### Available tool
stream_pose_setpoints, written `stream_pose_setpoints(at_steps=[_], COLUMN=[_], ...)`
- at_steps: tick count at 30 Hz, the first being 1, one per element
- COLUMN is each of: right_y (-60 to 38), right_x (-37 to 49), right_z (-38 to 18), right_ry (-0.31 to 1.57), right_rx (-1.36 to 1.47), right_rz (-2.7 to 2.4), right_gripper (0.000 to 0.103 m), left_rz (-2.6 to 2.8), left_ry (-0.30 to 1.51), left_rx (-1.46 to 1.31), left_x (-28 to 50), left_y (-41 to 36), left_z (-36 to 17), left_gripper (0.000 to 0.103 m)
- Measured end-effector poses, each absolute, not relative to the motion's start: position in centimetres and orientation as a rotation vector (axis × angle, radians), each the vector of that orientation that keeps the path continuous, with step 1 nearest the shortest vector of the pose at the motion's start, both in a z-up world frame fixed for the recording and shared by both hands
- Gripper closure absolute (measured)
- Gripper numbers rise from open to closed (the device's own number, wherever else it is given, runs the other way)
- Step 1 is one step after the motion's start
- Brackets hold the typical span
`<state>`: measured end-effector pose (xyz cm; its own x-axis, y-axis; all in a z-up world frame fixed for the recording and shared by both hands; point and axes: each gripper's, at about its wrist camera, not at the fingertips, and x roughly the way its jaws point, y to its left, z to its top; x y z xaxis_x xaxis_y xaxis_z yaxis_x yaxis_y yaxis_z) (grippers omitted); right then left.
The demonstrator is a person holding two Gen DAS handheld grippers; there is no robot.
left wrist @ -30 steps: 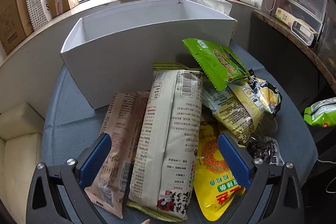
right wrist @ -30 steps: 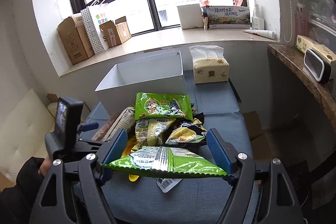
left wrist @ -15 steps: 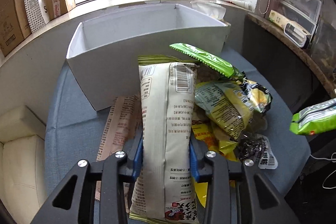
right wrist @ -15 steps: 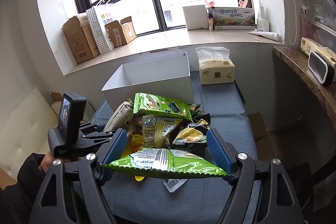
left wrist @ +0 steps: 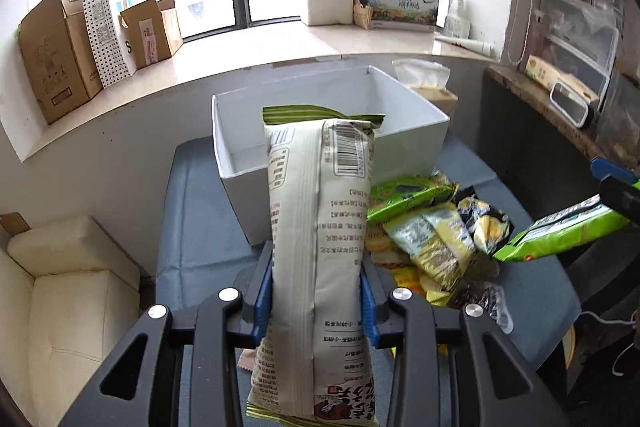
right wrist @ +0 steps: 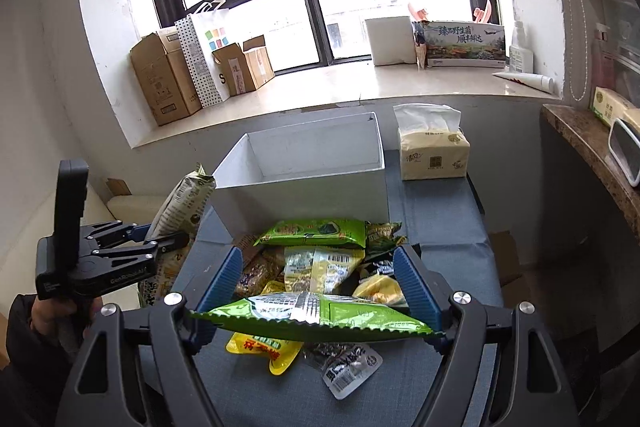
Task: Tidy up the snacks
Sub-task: 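Carry both packets into the white box and open both tools, then lower the right tool onto the yellow-and-black chip bag and grasp it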
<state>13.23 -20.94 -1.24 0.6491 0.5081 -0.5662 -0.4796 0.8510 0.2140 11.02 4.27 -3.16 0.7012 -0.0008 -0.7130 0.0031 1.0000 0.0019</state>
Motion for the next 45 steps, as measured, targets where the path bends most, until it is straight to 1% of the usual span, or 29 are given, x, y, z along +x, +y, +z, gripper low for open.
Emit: stream_pose_setpoints(at_steps=[4,8,11,13,17,20,21,22,23,24,25,30,34,38,42,45], right_y=[-18.6,-15.9,-14.0,-12.2,-9.2,-8.0,-7.7,-7.6,-7.6,-7.5,-7.5,-7.9,-8.7,-9.6,-11.8,-14.1], right_x=[17.1,22.9,27.5,30.4,35.3,37.6,38.2,38.8,39.2,39.3,39.2,37.9,36.9,34.9,31.2,28.1], right_z=[0.8,2.9,3.7,3.7,2.1,1.0,0.6,0.1,-0.3,-0.7,-1.0,-1.7,-1.4,-0.8,-0.2,0.0], right_ry=[0.641,0.633,0.629,0.617,0.660,0.687,0.704,0.726,0.748,0.764,0.763,0.731,0.728,0.684,0.629,0.624], right_rx=[0.023,0.007,0.036,0.012,-0.020,-0.063,-0.068,-0.067,-0.064,-0.070,-0.081,-0.127,-0.091,-0.086,-0.047,-0.013], right_rz=[0.582,0.580,0.583,0.567,0.538,0.508,0.507,0.512,0.526,0.520,0.501,0.496,0.525,0.529,0.573,0.570], right_gripper=[0.021,0.021,0.021,0.021,0.021,0.021,0.021,0.020,0.017,0.007,0.000,0.000,0.000,0.000,0.000,0.000], left_rz=[0.011,0.058,0.105,0.127,0.138,0.143,0.142,0.129,0.112,0.111,0.121,0.099,0.100,0.095,0.038,0.051], left_ry=[0.748,0.710,0.723,0.765,0.834,0.861,0.871,0.888,0.900,0.906,0.901,0.871,0.820,0.785,0.693,0.661], left_rx=[-0.033,-0.061,-0.093,-0.115,-0.148,-0.132,-0.106,-0.085,-0.079,-0.073,-0.066,-0.073,-0.058,-0.077,-0.133,-0.142], left_x=[15.2,20.5,25.0,28.1,32.2,34.3,34.7,34.9,35.1,35.0,34.8,33.3,31.7,29.5,24.2,19.5], left_y=[5.1,6.7,8.3,9.4,11.1,11.8,11.6,11.4,11.4,11.4,11.5,11.5,11.3,11.3,11.4,10.6], left_z=[-0.7,1.0,0.6,-0.4,-2.3,-2.4,-2.4,-2.6,-2.8,-3.0,-3.1,-3.4,-2.9,-2.5,-1.6,-1.3], left_gripper=[0.063,0.063,0.063,0.063,0.063,0.062,0.059,0.054,0.033,0.004,0.001,0.000,0.000,0.000,0.000,0.000])
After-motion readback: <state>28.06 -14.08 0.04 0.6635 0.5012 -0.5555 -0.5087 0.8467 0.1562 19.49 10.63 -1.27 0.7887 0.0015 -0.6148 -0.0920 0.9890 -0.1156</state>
